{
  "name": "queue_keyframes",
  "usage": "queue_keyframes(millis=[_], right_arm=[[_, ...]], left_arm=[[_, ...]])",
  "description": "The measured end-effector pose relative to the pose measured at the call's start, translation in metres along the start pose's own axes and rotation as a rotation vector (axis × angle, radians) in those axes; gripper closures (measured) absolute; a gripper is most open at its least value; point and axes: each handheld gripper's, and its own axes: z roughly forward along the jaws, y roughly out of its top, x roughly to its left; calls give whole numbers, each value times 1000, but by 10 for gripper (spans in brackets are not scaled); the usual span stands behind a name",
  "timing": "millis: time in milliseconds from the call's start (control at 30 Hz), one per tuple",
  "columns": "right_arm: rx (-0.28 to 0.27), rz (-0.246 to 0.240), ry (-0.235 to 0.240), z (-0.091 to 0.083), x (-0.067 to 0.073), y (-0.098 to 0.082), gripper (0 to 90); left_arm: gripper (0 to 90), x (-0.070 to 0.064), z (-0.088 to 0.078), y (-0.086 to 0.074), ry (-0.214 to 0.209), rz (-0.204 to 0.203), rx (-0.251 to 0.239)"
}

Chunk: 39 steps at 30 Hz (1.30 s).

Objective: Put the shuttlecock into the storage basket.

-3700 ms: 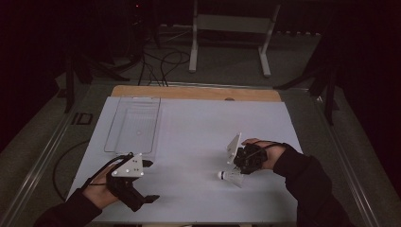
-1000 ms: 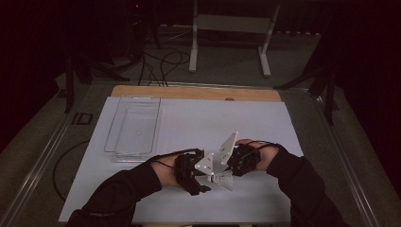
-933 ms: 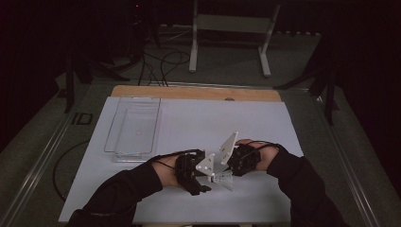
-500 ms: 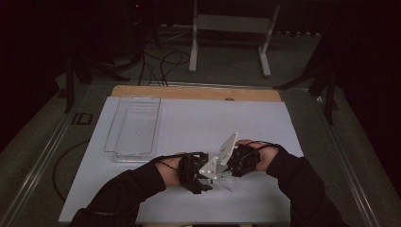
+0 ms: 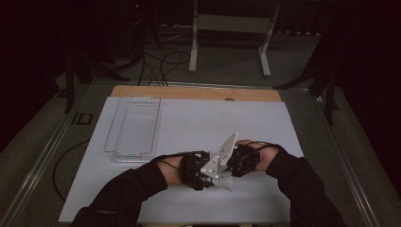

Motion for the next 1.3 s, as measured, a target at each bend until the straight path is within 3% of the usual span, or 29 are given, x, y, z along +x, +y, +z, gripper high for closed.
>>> queue_keyframes(millis=[400,600,867,933,1133,1200,1300], right_arm=[[5,16,-19,3,1,0,881],[14,31,-75,5,2,0,723],[-1,61,-92,5,1,-2,666],[-7,87,-97,5,1,-3,583],[7,115,-117,7,0,-6,478],[0,129,-136,7,0,-8,401],[-2,145,-152,7,0,-9,370]], left_arm=[[658,2,2,-1,-10,19,19],[659,4,3,-3,-50,-6,45],[659,4,2,-4,-71,-23,57],[659,3,1,-4,-83,-28,65],[658,4,0,-7,-88,-50,68],[658,4,-1,-10,-92,-63,74],[658,5,-2,-11,-105,-64,86]])
